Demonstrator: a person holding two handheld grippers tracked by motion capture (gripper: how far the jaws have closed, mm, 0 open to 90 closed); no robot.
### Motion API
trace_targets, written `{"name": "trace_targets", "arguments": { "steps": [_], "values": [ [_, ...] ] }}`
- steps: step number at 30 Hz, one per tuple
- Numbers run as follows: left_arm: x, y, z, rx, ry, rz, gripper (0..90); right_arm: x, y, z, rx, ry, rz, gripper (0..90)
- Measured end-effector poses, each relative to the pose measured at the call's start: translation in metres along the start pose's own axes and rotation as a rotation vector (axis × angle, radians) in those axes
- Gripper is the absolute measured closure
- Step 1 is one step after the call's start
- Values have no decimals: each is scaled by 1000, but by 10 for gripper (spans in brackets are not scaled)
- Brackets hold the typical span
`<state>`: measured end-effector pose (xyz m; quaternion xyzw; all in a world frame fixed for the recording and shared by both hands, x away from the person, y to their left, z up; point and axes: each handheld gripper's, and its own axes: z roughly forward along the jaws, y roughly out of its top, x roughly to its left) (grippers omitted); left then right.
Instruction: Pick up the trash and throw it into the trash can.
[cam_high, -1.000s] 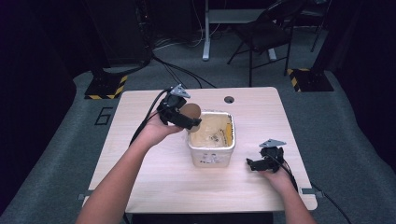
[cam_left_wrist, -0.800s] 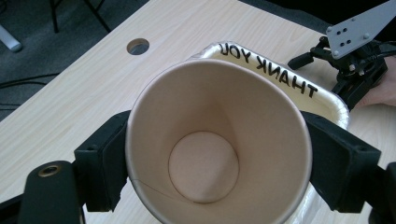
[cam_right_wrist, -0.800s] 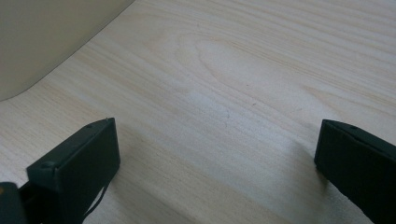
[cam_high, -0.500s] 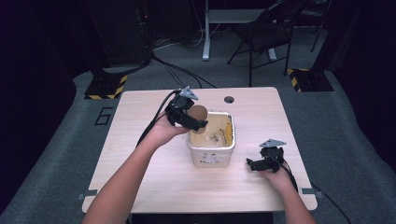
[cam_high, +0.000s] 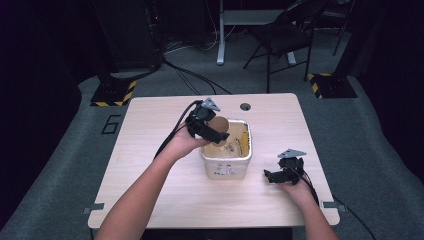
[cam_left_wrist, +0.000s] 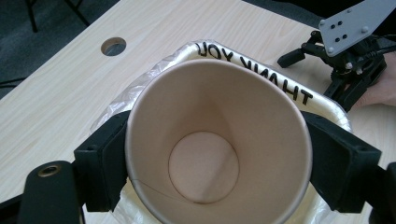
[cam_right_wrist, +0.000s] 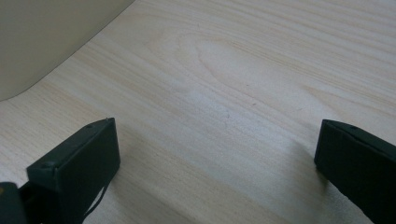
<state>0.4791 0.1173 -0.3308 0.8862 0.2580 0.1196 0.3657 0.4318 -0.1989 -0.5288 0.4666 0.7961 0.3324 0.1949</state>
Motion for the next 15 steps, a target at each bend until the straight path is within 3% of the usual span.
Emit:
{"name": "trace_targets", "arguments": {
  "steps": [15],
  "values": [
    [-5, 0, 15, -7, -22, 6, 167, 0, 0, 0, 2, 6, -3, 0]
  ]
}}
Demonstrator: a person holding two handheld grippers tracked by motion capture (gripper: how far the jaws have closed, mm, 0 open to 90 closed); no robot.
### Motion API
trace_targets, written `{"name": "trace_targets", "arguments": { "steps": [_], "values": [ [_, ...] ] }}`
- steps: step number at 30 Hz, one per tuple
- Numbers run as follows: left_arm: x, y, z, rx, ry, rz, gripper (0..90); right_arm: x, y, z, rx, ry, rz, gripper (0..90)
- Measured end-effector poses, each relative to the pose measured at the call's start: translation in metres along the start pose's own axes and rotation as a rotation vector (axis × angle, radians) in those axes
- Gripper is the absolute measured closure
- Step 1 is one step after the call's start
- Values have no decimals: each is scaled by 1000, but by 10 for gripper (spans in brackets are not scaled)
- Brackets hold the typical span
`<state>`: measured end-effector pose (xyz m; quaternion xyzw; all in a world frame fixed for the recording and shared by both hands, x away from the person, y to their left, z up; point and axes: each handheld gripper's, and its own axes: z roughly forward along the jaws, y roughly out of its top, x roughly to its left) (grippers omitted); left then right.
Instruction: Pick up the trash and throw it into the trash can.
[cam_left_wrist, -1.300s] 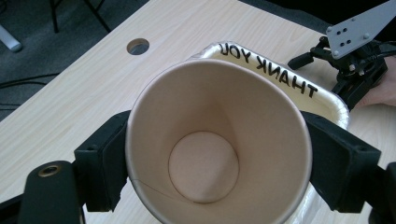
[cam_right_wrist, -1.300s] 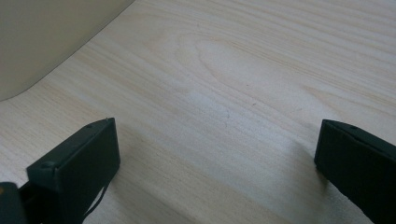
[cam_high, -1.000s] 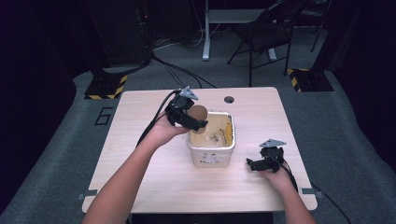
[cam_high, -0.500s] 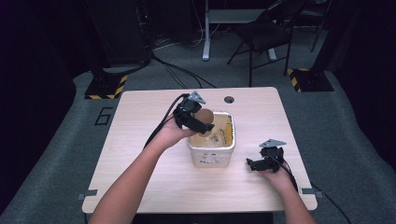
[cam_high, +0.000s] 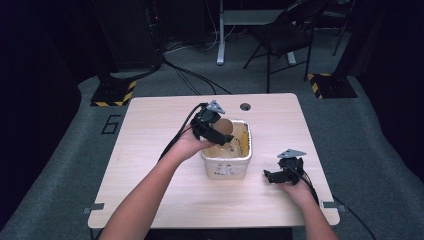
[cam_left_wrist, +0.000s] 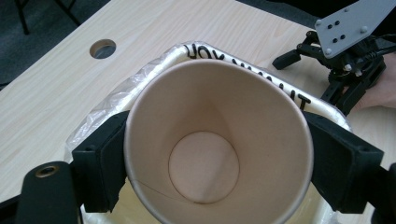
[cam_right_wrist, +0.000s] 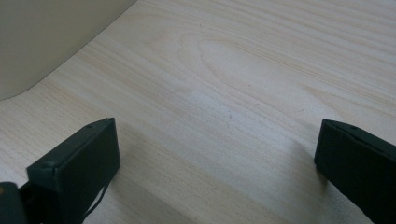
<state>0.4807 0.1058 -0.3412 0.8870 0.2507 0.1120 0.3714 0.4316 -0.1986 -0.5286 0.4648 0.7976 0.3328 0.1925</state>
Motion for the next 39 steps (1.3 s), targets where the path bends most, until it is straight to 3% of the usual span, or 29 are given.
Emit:
{"name": "trace_targets", "arguments": {
  "steps": [10, 18, 39],
  "values": [
    [0, -4, 4, 4, -3, 4, 117, 0, 0, 0, 0, 1, -1, 0],
    [4, -10, 1, 15, 16, 1, 139, 0, 0, 0, 0, 1, -1, 0],
    [33, -36, -36, -15, 77, -49, 177, 0, 0, 0, 0, 3, -2, 0]
  ]
}}
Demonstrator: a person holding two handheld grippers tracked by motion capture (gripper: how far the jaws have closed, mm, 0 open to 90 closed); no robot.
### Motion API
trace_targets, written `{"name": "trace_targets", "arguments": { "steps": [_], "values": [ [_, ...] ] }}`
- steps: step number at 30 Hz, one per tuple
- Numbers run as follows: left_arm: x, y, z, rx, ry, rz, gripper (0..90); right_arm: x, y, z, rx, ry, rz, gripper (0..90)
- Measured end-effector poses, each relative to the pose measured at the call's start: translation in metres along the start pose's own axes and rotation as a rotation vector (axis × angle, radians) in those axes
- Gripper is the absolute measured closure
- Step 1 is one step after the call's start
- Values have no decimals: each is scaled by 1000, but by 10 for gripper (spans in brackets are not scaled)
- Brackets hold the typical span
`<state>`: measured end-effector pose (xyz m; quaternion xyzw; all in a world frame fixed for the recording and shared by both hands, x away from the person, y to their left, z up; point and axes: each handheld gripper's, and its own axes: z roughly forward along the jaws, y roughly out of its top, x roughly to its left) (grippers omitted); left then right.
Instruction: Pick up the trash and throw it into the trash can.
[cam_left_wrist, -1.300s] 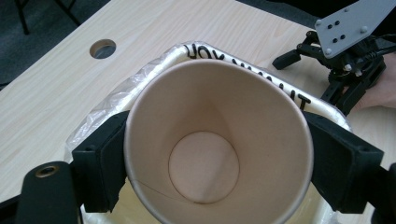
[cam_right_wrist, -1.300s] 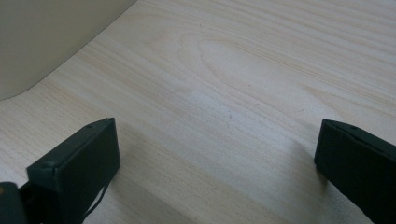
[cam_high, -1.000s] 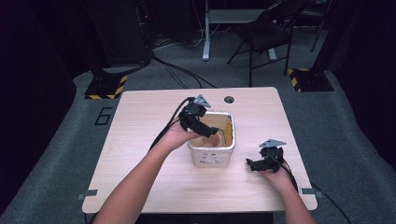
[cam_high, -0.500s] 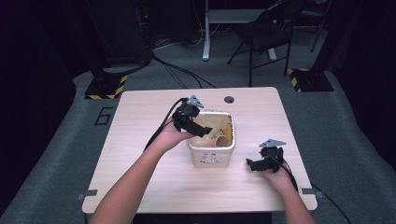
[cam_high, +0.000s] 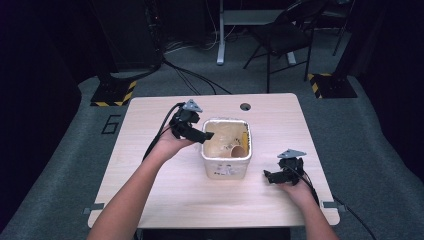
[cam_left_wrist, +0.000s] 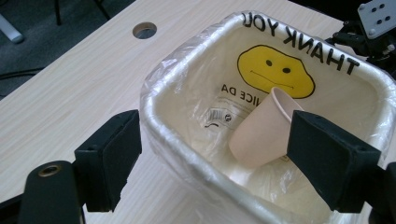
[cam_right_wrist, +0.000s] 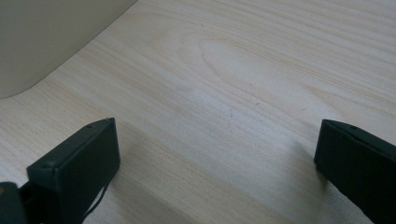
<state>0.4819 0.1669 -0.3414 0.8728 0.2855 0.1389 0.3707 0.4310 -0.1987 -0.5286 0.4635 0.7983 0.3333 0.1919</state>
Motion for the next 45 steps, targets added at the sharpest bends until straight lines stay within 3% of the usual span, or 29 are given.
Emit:
{"name": "trace_targets", "arguments": {
  "steps": [22, 45],
  "values": [
    [28, -40, -22, -11, 49, -88, 178, 0, 0, 0, 0, 0, 1, 0],
    [42, -91, -6, 12, 51, -177, 177, 0, 0, 0, -1, -2, 1, 0]
  ]
}}
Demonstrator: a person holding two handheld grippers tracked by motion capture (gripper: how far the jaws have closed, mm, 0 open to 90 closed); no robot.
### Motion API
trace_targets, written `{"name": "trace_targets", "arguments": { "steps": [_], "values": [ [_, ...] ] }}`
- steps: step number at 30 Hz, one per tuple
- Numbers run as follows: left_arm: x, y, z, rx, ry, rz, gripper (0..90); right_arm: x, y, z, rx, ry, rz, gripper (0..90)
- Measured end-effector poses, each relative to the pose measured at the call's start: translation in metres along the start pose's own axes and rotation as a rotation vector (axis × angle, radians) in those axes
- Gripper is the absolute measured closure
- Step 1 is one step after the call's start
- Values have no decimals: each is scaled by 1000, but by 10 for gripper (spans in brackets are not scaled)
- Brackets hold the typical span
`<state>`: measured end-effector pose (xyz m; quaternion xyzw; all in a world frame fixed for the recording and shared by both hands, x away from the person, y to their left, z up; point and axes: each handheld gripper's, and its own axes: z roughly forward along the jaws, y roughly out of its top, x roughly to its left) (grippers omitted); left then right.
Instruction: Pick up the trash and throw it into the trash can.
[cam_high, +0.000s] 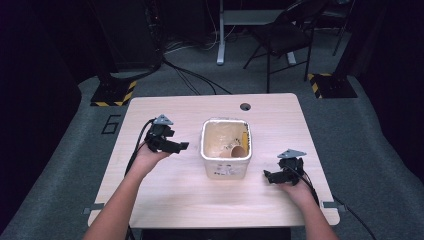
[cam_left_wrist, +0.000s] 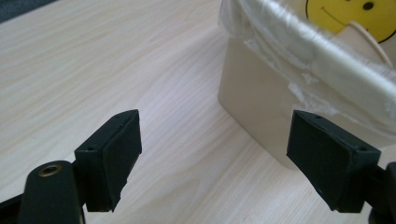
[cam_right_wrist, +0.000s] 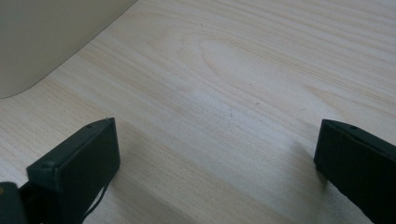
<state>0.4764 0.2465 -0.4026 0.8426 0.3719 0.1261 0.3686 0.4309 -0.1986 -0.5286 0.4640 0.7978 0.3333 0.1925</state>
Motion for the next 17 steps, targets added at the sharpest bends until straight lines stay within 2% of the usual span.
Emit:
{"name": "trace_targets", "arguments": {
  "steps": [3, 6, 9, 17],
  "values": [
    [0, -3, 3, 20, 16, 15, 173, 0, 0, 0, -1, 0, -3, 0],
    [2, -9, 5, 3, 6, -4, 176, 0, 0, 0, 0, 0, 0, 0],
    [4, -15, 9, 25, 13, -6, 175, 0, 0, 0, 0, 0, -3, 0],
    [12, -32, 11, 28, 20, -34, 177, 0, 0, 0, -1, -1, -2, 0]
  ]
}}
